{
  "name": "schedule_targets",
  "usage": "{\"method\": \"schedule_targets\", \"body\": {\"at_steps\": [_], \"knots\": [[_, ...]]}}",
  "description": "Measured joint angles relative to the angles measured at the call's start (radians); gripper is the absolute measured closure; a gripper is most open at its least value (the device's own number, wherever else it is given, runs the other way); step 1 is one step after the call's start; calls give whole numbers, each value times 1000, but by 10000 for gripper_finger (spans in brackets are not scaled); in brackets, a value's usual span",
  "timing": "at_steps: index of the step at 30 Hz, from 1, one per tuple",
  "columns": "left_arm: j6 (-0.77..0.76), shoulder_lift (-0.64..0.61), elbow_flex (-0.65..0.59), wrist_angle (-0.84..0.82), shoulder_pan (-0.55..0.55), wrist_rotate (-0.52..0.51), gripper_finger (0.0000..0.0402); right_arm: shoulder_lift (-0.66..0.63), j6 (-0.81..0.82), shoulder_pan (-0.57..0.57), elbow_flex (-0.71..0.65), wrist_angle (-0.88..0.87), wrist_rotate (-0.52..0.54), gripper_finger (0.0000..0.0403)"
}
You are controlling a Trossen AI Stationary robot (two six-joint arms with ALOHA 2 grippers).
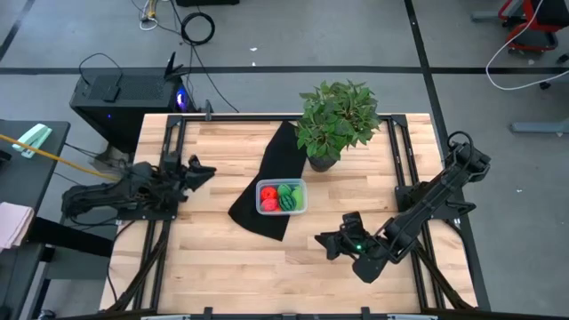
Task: Pick and placing Produce into tupperware
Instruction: Return to Home Position
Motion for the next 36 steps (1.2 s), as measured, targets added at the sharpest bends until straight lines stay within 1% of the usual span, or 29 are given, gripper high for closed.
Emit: {"method": "schedule_targets", "body": {"at_steps": [2, 6, 9, 11, 12, 15, 16, 22, 24, 26, 28, 32, 34, 36], "knots": [[-22, 1, -29, 22, -13, 0, 291, 0, -2, -7, 0, 0, -8, 234], [-11, 6, -28, 20, -38, 2, 292, 0, -24, -25, 0, 6, -11, 234], [-12, 7, -28, 22, -52, 2, 292, 0, -97, -43, 0, 39, -16, 245], [-12, 8, -28, 12, -61, 2, 292, 0, -177, -57, 0, 55, -44, 272], [-13, 8, -28, 14, -63, 2, 292, 0, -210, -66, 0, 56, -66, 293], [-18, 8, -28, 14, -67, 2, 293, 0, -316, -95, 0, 51, -125, 373], [-17, 8, -28, 15, -67, 2, 293, 0, -359, -106, 0, 51, -143, 387], [-1, 8, -28, 13, -66, -17, 301, -19, -659, -185, 0, 69, -257, 398], [0, 8, -28, 13, -66, -37, 303, -36, -746, -211, -8, 79, -272, 400], [0, 8, -28, 13, -66, -55, 304, -82, -806, -236, -63, 133, -281, 400], [-2, 8, -28, 13, -65, -75, 306, -163, -843, -258, -163, 248, -281, 400], [-7, 8, -28, 6, -65, -102, 308, -414, -859, -278, -412, 477, -277, 401], [-8, 8, -28, 1, -65, -111, 308, -543, -875, -277, -504, 543, -264, 402], [-8, 8, -28, -1, -65, -120, 309, -665, -911, -277, -567, 572, -248, 402]]}}
